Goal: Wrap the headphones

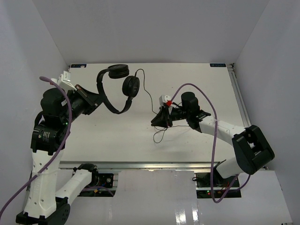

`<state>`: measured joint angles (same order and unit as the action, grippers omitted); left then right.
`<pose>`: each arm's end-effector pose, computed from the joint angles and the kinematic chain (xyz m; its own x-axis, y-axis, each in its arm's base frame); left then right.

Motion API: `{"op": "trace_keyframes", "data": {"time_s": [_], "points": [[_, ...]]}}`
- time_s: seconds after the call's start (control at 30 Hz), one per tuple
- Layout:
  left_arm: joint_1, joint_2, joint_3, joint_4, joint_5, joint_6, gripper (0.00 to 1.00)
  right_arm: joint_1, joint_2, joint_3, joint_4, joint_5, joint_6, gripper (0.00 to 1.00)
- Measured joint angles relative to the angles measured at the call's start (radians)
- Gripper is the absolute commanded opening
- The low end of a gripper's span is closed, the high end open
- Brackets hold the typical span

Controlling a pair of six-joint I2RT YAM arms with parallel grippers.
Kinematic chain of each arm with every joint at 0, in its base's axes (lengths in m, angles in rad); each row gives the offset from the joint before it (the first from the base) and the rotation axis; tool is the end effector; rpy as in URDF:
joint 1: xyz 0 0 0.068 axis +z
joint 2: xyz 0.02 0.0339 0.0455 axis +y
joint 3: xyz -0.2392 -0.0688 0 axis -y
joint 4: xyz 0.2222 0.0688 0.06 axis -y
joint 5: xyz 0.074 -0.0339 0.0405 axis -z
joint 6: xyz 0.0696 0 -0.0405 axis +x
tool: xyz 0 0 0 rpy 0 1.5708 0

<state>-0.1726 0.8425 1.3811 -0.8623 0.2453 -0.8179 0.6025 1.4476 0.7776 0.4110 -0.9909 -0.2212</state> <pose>0.1497 -0.0433 0.4125 -0.5013 -0.6311 -0.5919 0.0403 0.6663 -0.7446 0.2228 0.2239 0.2312 0.0084 -0.1401 -0.9901 -0.9993 -0.0385 -0.0031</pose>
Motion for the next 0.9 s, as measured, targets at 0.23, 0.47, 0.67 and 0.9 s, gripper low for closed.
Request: {"op": "trace_keyframes", "data": {"time_s": [0.23, 0.47, 0.67, 0.9], "points": [[0.000, 0.000, -0.001, 0.030, -0.051, -0.047, 0.00, 0.000, -0.050, 0.000, -0.102, 0.037, -0.050, 0.08], [0.000, 0.007, -0.124, 0.183, -0.169, -0.113, 0.00, 0.049, -0.113, 0.120, -0.403, 0.275, -0.192, 0.08], [-0.001, 0.210, -0.189, 0.295, -0.277, -0.122, 0.00, 0.227, -0.154, 0.245, -0.626, 0.659, -0.369, 0.08], [-0.027, 0.468, -0.185, 0.322, -0.309, 0.069, 0.00, 0.299, -0.120, 0.292, -0.716, 1.171, -0.652, 0.08]]}}
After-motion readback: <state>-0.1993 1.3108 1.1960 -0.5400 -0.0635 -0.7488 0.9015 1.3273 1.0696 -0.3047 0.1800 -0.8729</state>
